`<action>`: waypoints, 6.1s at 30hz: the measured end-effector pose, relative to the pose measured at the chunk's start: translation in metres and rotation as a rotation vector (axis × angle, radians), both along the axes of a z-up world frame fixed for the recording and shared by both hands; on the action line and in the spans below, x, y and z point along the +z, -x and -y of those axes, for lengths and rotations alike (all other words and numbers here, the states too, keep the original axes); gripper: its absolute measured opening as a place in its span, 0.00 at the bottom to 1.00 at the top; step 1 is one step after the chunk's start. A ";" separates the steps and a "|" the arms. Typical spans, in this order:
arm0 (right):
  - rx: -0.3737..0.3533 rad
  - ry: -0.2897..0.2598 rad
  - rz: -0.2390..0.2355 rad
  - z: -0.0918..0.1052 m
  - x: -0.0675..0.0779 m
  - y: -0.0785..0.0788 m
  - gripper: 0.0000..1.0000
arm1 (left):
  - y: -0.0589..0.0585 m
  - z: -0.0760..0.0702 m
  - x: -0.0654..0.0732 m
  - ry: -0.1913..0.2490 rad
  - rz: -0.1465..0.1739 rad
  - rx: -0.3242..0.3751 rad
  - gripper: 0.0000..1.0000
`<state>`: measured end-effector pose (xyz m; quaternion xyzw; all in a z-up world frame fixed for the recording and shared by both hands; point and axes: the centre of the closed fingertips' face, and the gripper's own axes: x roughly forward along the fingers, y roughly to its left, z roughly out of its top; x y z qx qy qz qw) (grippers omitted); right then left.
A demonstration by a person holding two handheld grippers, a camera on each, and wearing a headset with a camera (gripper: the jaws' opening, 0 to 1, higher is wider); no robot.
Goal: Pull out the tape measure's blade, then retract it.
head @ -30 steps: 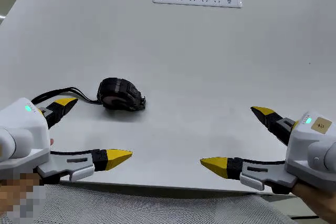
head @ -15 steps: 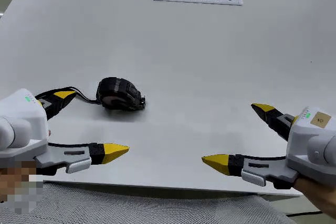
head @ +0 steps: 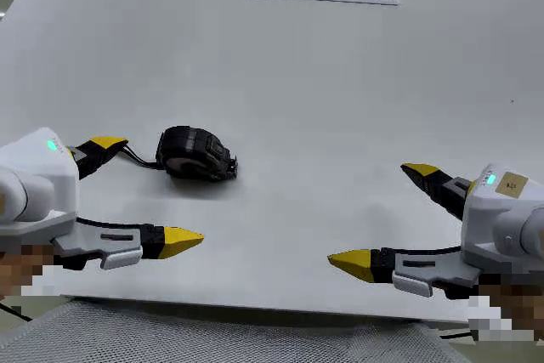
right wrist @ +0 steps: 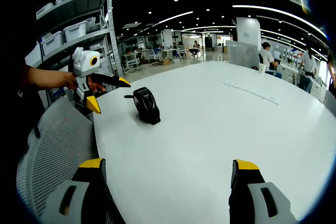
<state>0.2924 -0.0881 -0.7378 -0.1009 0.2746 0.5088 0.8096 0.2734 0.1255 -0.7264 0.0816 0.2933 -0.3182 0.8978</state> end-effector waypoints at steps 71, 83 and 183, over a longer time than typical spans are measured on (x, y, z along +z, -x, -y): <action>0.633 0.106 0.162 -0.124 -0.041 -0.041 0.40 | -0.055 -0.010 -0.034 -0.314 -0.113 -0.521 0.36; 0.677 0.117 0.161 -0.145 -0.049 -0.043 0.30 | -0.054 -0.012 -0.041 -0.343 -0.135 -0.569 0.30; 0.687 0.223 0.128 -0.122 -0.067 -0.048 0.08 | -0.055 -0.013 -0.045 -0.298 -0.165 -0.563 0.24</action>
